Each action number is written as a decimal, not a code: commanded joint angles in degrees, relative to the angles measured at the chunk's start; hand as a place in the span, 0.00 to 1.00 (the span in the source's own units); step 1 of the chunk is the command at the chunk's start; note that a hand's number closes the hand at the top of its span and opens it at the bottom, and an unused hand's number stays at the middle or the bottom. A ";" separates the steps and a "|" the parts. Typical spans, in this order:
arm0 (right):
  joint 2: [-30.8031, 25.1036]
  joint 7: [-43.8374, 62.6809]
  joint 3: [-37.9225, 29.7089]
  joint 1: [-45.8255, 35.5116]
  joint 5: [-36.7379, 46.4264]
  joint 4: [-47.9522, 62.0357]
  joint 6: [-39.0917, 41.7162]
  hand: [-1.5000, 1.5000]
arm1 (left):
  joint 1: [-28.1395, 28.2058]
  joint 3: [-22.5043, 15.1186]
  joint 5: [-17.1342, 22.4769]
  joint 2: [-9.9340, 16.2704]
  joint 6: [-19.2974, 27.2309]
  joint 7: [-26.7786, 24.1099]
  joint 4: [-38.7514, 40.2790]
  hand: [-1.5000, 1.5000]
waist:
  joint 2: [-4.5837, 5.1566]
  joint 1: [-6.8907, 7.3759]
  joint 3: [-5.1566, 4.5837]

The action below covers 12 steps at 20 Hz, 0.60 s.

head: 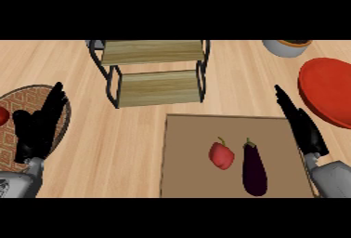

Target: Pick the bell pepper from the tray and place it in the tiered shelf

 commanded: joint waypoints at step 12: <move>14.98 9.79 2.47 -2.75 15.94 -19.11 -26.19 0.00 | 1.27 2.77 1.05 -4.87 2.20 -0.88 -11.05 0.50 | 0.95 0.71 0.85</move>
